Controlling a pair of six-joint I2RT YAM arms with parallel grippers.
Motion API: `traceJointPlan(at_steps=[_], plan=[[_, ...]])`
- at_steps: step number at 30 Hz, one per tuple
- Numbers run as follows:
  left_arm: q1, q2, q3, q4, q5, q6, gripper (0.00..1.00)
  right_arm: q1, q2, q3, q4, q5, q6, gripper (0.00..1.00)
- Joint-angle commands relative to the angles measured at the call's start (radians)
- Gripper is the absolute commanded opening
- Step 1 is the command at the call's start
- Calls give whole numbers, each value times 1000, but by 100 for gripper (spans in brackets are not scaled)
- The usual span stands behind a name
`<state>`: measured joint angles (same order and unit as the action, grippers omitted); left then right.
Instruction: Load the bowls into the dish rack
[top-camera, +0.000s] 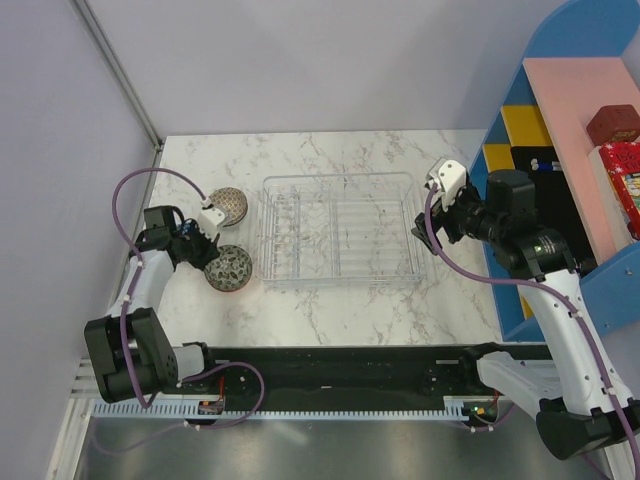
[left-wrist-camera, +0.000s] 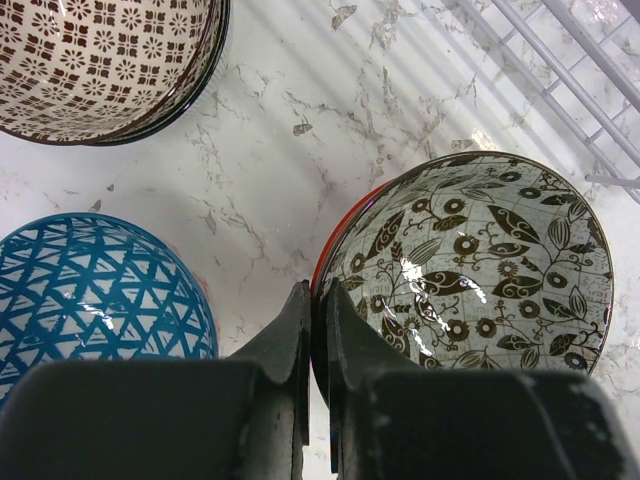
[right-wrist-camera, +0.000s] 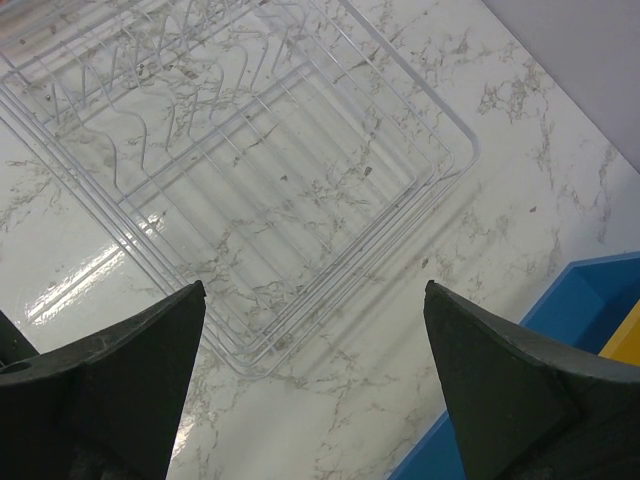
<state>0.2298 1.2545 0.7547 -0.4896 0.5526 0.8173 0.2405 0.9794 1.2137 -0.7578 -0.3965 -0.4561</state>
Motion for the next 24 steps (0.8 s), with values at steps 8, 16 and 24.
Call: traceJointPlan(at_steps=[8, 16, 24], plan=[[31, -13, 8, 36, -28, -20, 18, 3, 16, 43, 3, -41, 11, 98], [37, -35, -14, 37, -39, -10, 34, 3, 19, 46, -3, -45, 13, 98], [40, -37, -35, 40, -48, 5, 40, 5, 27, 52, -6, -50, 14, 98]])
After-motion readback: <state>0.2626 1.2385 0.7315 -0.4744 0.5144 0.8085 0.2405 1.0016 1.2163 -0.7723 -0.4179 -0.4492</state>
